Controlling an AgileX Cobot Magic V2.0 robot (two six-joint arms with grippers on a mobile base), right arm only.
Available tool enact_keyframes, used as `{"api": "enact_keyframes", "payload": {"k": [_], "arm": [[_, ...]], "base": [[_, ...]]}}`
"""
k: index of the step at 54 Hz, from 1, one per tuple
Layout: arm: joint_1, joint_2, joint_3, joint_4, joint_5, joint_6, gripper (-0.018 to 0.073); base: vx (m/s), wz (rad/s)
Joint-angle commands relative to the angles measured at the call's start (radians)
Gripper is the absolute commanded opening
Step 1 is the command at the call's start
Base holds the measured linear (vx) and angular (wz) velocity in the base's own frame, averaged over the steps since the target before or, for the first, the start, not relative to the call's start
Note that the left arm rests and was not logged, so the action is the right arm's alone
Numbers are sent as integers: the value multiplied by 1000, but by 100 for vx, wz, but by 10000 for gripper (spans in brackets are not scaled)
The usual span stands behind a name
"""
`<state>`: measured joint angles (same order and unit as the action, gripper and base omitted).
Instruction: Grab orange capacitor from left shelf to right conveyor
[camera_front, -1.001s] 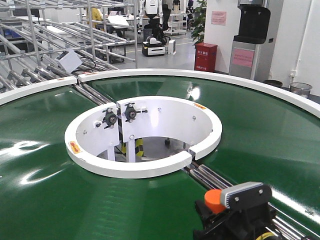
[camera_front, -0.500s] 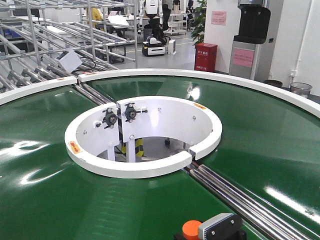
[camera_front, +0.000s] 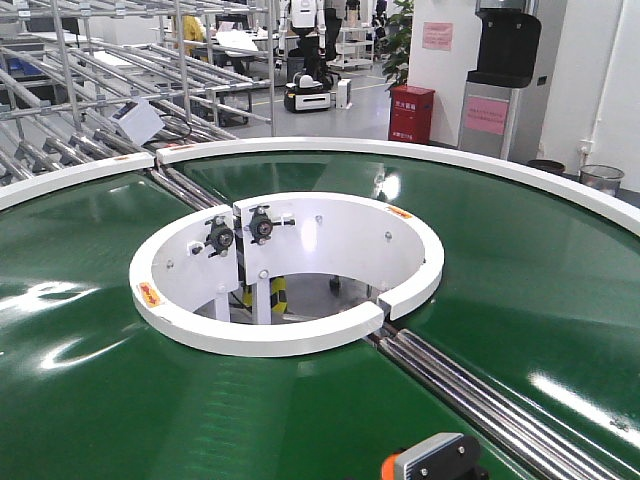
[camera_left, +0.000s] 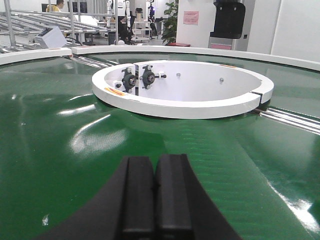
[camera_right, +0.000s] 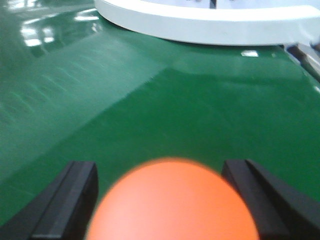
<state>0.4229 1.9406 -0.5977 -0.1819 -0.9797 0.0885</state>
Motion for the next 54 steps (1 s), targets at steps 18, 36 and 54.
{"api": "enact_keyframes", "payload": {"k": [18,36,54], "arm": [[-3,-433,-17,-13,221,-4,594],[0,-1130,188,-39,516,1,557],[-1,-1640,210,67,1216,-4,514]], "base": [[0,0],[0,0],[0,0]]}}
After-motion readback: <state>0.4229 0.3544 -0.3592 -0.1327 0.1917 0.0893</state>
